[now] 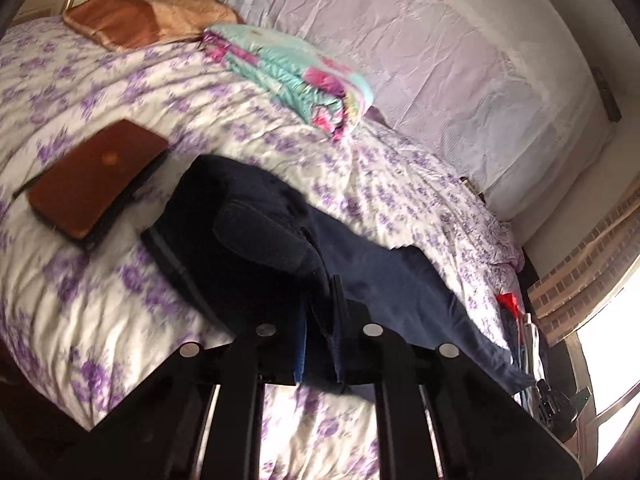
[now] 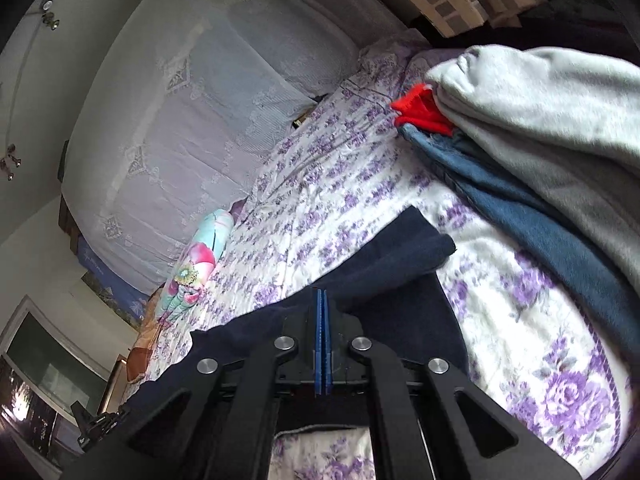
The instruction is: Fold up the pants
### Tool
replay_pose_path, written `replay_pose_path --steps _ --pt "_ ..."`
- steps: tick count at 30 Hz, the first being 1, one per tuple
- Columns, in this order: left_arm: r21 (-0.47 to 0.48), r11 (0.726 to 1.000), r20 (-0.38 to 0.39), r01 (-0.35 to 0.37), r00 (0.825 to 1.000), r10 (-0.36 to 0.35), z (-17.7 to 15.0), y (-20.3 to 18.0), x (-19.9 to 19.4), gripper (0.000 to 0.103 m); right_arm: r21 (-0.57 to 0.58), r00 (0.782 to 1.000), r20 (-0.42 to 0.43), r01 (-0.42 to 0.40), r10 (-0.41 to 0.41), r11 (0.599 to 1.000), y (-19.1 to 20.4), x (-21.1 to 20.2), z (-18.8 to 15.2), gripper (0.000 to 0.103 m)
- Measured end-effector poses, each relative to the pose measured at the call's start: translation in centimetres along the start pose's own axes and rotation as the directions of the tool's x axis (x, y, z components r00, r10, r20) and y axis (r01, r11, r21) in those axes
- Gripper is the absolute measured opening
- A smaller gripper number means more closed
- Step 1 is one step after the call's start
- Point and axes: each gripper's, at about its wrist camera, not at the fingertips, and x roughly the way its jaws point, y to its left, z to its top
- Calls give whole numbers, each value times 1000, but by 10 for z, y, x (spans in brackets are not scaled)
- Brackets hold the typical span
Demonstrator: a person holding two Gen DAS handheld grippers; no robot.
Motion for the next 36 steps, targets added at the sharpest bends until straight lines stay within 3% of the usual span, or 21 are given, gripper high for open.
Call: replay_pose_path --steps 4,6,7,9,12,15,21,26,31,35,36 --pt "0 999 10 35 999 -35 40 -14 23 10 -68 999 16 42 -41 997 16 16 41 0" --pt "10 999 16 37 999 -37 59 -23 38 10 -67 997 -38 67 -70 996 16 36 55 1" --pt "8 999 22 34 999 -35 66 -29 47 9 -36 994 -98 40 -43 999 13 46 57 5" --pt "21 999 21 38 999 -38 70 -37 55 10 46 979 -201 -20 28 999 10 55 50 5" --pt "59 998 27 25 999 -26 69 -44 61 9 7 974 -227 19 -17 1000 14 42 33 9" --pt "45 998 25 45 999 -46 67 -38 62 9 54 970 -241 47 -32 997 6 26 13 36" --pt "29 996 23 79 997 -80 62 -27 53 9 111 940 -337 90 -48 990 -5 25 -25 37" --pt "10 996 22 91 996 -91 56 -19 42 9 199 902 -429 138 -41 970 -22 47 -43 42" --pt "3 997 5 83 997 -83 55 -12 44 9 247 897 -443 111 10 963 -28 53 -48 52" --pt "8 997 15 79 997 -79 57 -15 48 9 323 911 -407 83 60 943 -37 68 -42 52" --pt "8 997 17 79 997 -79 58 -16 48 9 334 921 -385 72 66 940 -37 68 -40 45"
